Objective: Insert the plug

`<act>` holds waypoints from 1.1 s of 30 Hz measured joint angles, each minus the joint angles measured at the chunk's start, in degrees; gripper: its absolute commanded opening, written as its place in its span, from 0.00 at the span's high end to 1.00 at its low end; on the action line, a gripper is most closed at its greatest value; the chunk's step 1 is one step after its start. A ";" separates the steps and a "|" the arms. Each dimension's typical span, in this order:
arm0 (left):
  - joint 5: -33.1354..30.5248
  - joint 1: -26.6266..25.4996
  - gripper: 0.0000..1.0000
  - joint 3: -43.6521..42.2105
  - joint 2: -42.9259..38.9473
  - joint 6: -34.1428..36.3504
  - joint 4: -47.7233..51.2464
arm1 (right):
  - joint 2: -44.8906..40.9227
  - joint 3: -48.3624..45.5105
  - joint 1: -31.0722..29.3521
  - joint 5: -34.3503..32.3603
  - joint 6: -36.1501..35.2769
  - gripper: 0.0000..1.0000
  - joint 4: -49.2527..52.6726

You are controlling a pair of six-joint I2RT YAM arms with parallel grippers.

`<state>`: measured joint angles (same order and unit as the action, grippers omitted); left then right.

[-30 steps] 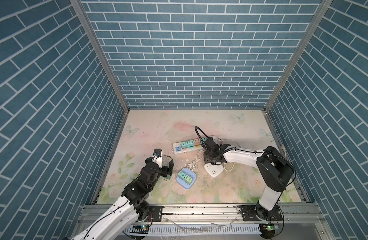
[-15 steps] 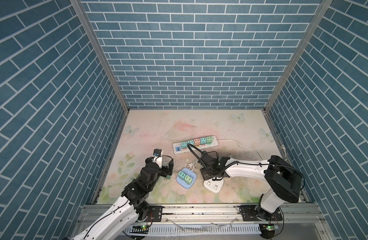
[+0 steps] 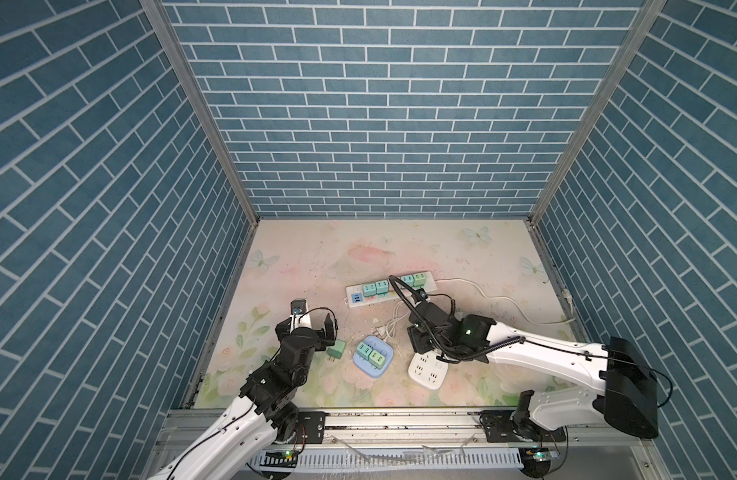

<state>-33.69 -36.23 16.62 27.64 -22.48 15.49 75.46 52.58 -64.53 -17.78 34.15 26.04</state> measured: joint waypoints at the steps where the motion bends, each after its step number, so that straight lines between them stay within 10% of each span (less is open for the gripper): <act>1: -1.97 0.00 0.00 0.92 0.31 -2.05 2.34 | -0.74 0.48 -0.39 -0.42 -0.24 0.36 -0.44; 7: -6.67 2.58 0.01 4.24 -0.66 -9.94 10.64 | -0.63 5.11 -4.15 -1.75 -3.21 0.37 -3.65; 17: 15.30 32.59 0.01 3.04 -2.62 -12.11 13.05 | 15.43 18.43 -9.77 0.09 -6.19 0.45 -6.36; 33: 15.26 33.59 0.00 2.64 -13.97 -15.93 20.76 | 39.12 36.85 -11.04 8.17 -2.60 0.50 -1.62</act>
<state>-18.44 -2.63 19.27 13.67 -38.41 36.25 114.59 89.43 -75.57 -9.61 31.55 24.43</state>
